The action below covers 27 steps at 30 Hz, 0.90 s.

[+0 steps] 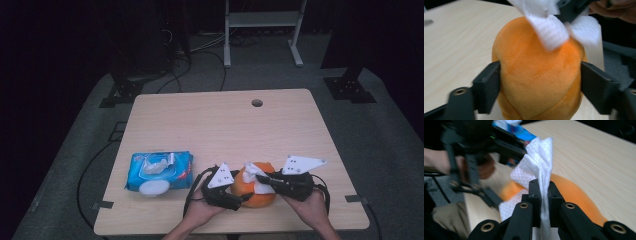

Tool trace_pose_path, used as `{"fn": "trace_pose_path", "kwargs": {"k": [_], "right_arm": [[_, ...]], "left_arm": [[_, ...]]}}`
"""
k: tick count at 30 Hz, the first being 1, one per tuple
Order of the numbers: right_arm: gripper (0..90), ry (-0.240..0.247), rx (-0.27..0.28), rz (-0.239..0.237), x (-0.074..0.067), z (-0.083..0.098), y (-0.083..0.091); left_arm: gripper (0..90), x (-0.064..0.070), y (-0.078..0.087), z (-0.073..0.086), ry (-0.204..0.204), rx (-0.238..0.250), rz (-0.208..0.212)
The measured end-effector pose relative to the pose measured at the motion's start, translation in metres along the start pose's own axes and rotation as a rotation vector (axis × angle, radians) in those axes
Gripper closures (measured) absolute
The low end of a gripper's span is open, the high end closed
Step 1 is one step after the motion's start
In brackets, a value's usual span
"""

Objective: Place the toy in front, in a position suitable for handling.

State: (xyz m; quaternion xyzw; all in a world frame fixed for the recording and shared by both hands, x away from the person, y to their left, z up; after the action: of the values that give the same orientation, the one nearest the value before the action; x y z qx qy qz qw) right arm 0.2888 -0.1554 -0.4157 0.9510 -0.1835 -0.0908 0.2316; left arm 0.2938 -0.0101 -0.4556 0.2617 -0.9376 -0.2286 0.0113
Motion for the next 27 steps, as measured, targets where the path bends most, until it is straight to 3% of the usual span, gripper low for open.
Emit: {"fn": "trace_pose_path", "kwargs": {"k": [1, 3, 7, 9, 11, 13, 16, 17, 18, 22, 24, 27], "right_arm": [[84.1, 0.021, 0.001, -0.013, -0.006, -0.002, -0.003], [84.2, 0.064, -0.02, 0.003, -0.009, -0.003, -0.006], [84.2, -0.028, -0.007, 0.032, 0.015, 0.009, 0.005], [84.2, -0.076, 0.007, 0.013, 0.022, 0.015, 0.009], [84.2, -0.074, 0.0, -0.003, 0.022, 0.018, 0.008], [84.1, -0.057, -0.001, -0.031, 0.019, 0.018, 0.006], [83.8, -0.032, 0.0, -0.061, 0.018, 0.018, 0.005], [83.8, -0.029, -0.001, -0.066, 0.018, 0.019, 0.005], [83.9, -0.032, 0.0, -0.065, 0.019, 0.02, 0.005], [84.0, -0.07, 0.018, -0.045, 0.024, 0.019, 0.009], [84.0, -0.043, 0.026, -0.026, 0.02, 0.014, 0.01], [83.9, -0.01, 0.034, -0.044, 0.01, 0.007, 0.005]], "left_arm": [[25.5, 0.002, 0.001, -0.001, -0.024, 0.004, -0.01], [27.6, 0.003, 0.002, 0.0, -0.049, 0.012, -0.031], [25.3, 0.001, 0.005, 0.003, -0.023, 0.016, -0.003], [17.9, -0.002, 0.005, 0.001, -0.01, 0.021, 0.017], [7.4, -0.007, 0.003, -0.001, 0.027, 0.014, 0.01], [4.9, -0.008, 0.0, 0.0, 0.051, -0.004, 0.028], [10.0, -0.005, 0.0, 0.003, 0.046, -0.018, 0.063], [16.8, -0.004, 0.001, 0.004, 0.034, -0.013, 0.07], [23.5, -0.003, 0.002, 0.004, 0.01, -0.009, 0.053], [35.2, -0.002, 0.004, 0.004, -0.005, 0.006, 0.013], [36.4, -0.003, 0.004, 0.002, -0.015, 0.015, -0.014], [37.4, -0.004, 0.007, -0.001, -0.06, 0.036, -0.063]]}}
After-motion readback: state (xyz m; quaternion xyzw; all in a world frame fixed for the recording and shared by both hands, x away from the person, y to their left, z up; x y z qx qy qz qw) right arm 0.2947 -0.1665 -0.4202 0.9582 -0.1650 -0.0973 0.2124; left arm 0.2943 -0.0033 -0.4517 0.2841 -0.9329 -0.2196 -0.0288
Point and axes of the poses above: each handheld gripper's, and its own axes: y roughly backward along the jaws, z roughly out of its underside, x roughly to its right, the point moved 6 cm from there along -y, roughly forward along the jaws, and after that the axes turned 8 degrees about -z, right-handed, at the moved point
